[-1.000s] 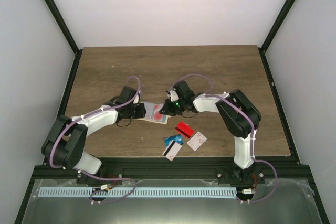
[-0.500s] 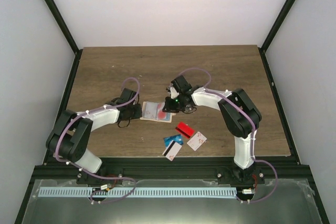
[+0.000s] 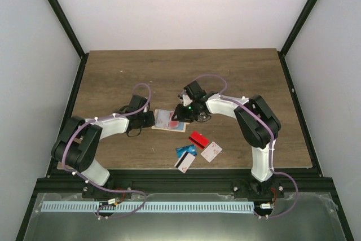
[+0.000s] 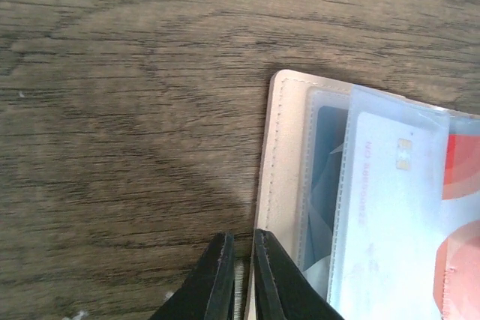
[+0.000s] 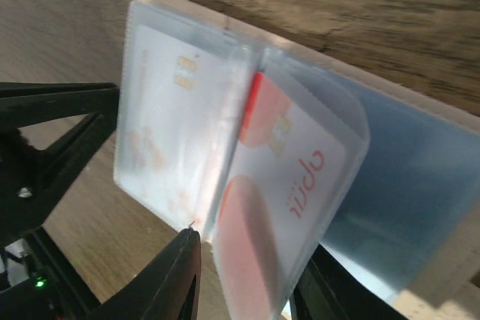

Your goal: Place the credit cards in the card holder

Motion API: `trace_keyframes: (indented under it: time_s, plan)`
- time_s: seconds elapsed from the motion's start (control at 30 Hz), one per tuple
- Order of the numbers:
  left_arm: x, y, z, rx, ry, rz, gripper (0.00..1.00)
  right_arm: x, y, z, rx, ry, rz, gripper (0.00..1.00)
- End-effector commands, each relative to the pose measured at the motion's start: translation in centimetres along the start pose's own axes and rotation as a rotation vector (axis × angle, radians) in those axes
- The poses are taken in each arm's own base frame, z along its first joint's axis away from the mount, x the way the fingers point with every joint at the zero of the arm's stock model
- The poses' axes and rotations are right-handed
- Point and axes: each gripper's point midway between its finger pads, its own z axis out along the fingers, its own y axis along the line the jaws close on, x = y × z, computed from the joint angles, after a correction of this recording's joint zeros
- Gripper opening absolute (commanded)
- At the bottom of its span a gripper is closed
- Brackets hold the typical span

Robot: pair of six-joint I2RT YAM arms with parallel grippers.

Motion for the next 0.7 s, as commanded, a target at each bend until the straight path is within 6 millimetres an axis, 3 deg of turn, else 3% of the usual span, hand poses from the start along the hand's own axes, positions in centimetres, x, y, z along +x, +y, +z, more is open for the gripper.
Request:
trace_keyframes:
  time_s: [0.0,0.3,0.47,0.67]
  plan:
    - [2.6,0.5,0.5,0.014,0.080,0.006,0.10,-0.9,3.1,-0.3,-0.105,-0.008,-0.027,0.35]
    - [3.4,0.3,0.0,0.051,0.095,0.006,0.10,-1.0,5.4,0.6,-0.127,0.000,-0.055,0.42]
    - [3.6,0.2,-0.2,0.059,0.093,0.008,0.10,-1.2,7.0,1.9,-0.143,0.012,-0.086,0.54]
    - [3.8,0.9,-1.1,0.034,0.073,0.000,0.10,-1.2,7.5,3.6,-0.156,0.042,-0.088,0.57]
